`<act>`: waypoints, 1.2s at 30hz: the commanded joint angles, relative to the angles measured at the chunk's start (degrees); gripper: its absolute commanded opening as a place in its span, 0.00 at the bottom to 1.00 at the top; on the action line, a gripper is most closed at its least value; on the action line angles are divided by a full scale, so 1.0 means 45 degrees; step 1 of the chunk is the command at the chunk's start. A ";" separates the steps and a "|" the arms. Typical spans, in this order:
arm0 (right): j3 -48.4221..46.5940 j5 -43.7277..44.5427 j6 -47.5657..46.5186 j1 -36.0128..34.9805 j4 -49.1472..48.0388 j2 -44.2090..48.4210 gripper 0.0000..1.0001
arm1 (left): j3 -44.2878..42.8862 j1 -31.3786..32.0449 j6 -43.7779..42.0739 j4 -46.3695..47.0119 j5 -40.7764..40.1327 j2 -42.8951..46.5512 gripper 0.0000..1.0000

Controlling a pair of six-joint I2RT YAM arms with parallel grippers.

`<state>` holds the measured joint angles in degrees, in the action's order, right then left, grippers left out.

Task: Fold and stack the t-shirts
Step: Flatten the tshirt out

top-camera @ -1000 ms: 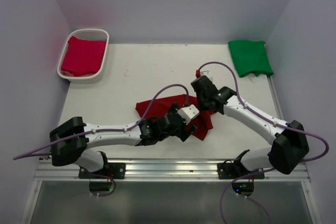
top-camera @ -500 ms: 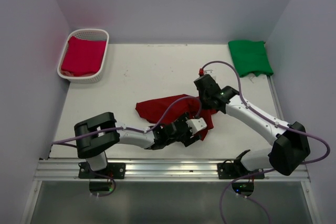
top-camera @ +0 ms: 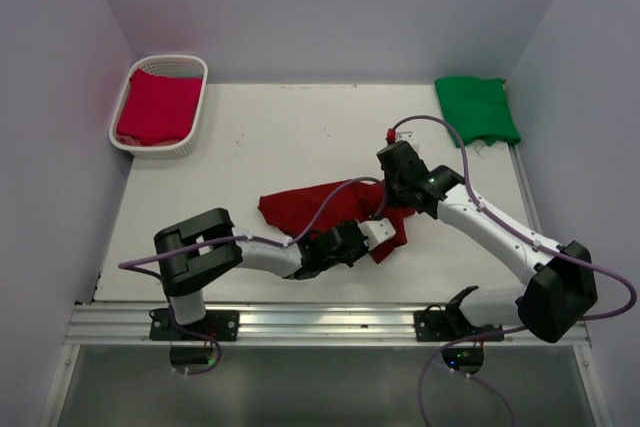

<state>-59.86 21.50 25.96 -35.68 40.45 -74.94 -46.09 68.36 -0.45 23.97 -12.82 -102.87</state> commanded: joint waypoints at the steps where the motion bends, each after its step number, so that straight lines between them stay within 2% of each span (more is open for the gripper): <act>1: 0.0039 0.0047 0.0111 0.0097 -0.0199 0.0402 0.00 | -0.0870 0.0005 0.0369 -0.0187 -0.0411 0.0513 0.00; 3: 0.0078 0.0067 0.0072 0.0136 -0.0199 0.0422 0.00 | -0.0950 0.0044 0.0665 -0.0851 -0.0723 0.1021 0.00; 6: 0.0195 0.0047 0.0053 0.0253 -0.0199 0.0481 0.00 | -0.1087 0.0141 0.1386 -0.2042 -0.2186 0.2524 0.00; 9: 0.0332 0.0008 0.0013 0.0370 -0.0238 0.0481 0.00 | -0.1009 0.0141 0.2090 -0.3078 -0.4796 0.4785 0.00; 12: 0.0430 -0.0109 -0.0006 0.0507 -0.0336 0.0422 0.00 | -0.1048 0.0083 0.2599 -0.4210 -0.6984 0.5999 0.00; 16: 0.0488 -0.0226 -0.0026 0.0585 -0.0472 0.0344 0.00 | -0.1204 -0.0190 0.3418 -0.6178 -0.8712 0.6629 0.00; 19: 0.0567 -0.0324 -0.0045 0.0644 -0.0570 0.0208 0.00 | -0.1302 -0.1339 0.4841 -0.7603 -0.8714 0.6727 0.00; 20: 0.0586 -0.0324 -0.0006 0.0663 -0.0589 0.0207 0.00 | -0.1302 -0.2174 0.5580 -0.7901 -0.8772 0.6727 0.00; 24: 0.0995 -0.0304 0.0111 0.0819 -0.0823 0.0129 0.00 | -0.1107 -0.4073 0.7031 -0.8879 -0.9515 0.6727 0.00; 28: 0.1367 -0.0188 0.0306 0.1015 -0.1058 -0.0085 0.00 | -0.0814 -0.7016 0.7618 -0.8299 -0.8599 0.6649 0.00; 31: 0.1602 -0.0265 0.0287 0.1113 -0.1273 -0.0242 0.00 | -0.0755 -0.8563 0.7541 -0.7709 -0.7350 0.6143 0.00; 36: 0.1855 -0.0518 0.0268 0.1269 -0.1643 -0.0359 0.00 | -0.1029 -0.9272 0.8028 -0.8099 -0.6411 0.4541 0.00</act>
<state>-52.10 19.73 26.55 -30.57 35.94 -76.53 -50.00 27.29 32.23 -12.93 -44.86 -79.59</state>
